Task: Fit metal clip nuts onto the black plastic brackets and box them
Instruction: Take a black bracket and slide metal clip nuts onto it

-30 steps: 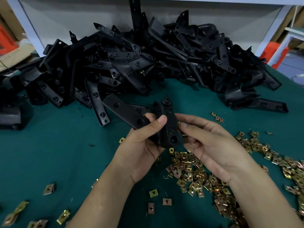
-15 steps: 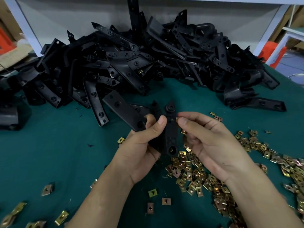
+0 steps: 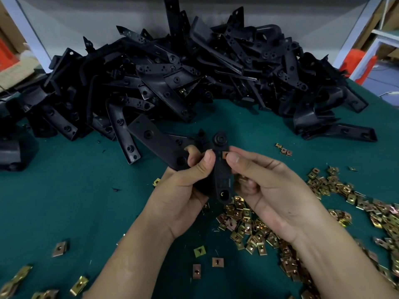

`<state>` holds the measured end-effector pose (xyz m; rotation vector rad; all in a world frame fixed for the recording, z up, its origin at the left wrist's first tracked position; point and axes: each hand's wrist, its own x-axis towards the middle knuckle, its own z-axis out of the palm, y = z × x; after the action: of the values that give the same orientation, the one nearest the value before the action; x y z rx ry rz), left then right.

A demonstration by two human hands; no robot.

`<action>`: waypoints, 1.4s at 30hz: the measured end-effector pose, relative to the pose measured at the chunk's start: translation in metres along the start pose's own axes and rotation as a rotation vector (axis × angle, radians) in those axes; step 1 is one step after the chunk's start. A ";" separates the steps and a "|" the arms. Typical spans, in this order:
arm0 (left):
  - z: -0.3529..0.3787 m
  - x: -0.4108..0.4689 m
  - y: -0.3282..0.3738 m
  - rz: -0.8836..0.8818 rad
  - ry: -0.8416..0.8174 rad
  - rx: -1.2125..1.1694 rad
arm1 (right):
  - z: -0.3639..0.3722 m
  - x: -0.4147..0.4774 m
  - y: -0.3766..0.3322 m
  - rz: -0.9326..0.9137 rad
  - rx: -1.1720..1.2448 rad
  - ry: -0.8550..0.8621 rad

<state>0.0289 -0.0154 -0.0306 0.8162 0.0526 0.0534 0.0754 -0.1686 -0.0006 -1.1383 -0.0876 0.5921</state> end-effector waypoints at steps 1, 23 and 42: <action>0.000 0.000 -0.001 0.006 0.008 0.011 | 0.001 0.000 0.001 -0.002 -0.004 0.003; 0.004 0.003 0.000 -0.040 0.115 -0.191 | -0.009 -0.002 -0.006 0.042 0.041 -0.088; 0.004 0.002 0.001 0.000 0.087 -0.207 | 0.001 -0.005 0.000 -0.056 -0.209 -0.012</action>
<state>0.0309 -0.0178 -0.0269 0.6071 0.1267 0.0931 0.0707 -0.1705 0.0008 -1.3304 -0.1951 0.5491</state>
